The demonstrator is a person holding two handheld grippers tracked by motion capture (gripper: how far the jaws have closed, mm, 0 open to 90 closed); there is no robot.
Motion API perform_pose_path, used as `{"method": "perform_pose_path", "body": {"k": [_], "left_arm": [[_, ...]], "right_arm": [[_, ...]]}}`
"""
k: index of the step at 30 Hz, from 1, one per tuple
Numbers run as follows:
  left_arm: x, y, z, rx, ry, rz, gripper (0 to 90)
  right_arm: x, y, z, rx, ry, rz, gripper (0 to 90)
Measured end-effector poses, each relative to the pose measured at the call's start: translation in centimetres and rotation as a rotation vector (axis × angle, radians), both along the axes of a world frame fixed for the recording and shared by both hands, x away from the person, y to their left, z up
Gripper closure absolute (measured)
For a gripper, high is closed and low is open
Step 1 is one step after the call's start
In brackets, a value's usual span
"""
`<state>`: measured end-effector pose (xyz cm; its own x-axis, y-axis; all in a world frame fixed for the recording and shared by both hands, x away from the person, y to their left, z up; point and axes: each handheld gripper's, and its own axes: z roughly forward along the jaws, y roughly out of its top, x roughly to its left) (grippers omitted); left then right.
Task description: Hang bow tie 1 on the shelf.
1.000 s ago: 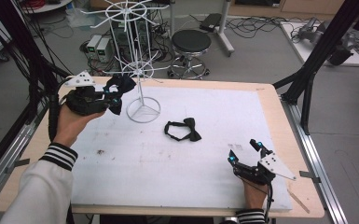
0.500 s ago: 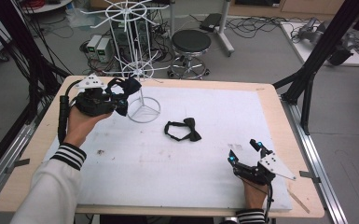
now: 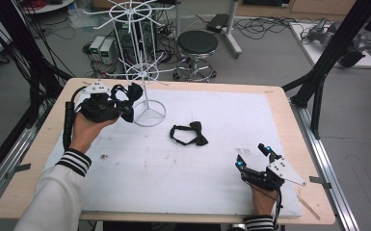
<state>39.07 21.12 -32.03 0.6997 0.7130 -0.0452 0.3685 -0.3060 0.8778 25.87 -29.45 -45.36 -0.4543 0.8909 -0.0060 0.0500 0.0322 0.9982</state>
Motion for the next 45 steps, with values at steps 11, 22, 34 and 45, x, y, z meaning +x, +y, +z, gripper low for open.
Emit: {"method": "perform_pose_path", "body": {"k": [11, 22, 34, 45], "left_arm": [[0.2, -0.4, -1.0, 0.026, 0.027, -0.005, 74.0], [-0.6, -0.2, -1.0, -0.005, -0.059, 0.0, 27.3], [-2.5, 0.9, -1.1, -0.097, -0.115, -0.078, 12.1], [-4.7, 3.1, -2.1, -0.164, -0.215, -0.072, 11.5]], "right_arm": [[0.0, 0.0, 0.0, 0.002, 0.002, 0.002, 10.9], [0.0, 0.0, 0.0, 0.006, 0.005, 0.001, 10.9], [-0.1, 0.0, 0.0, 0.005, 0.002, -0.007, 10.9], [-0.1, 0.0, 0.0, 0.009, 0.004, -0.006, 10.9]]}}
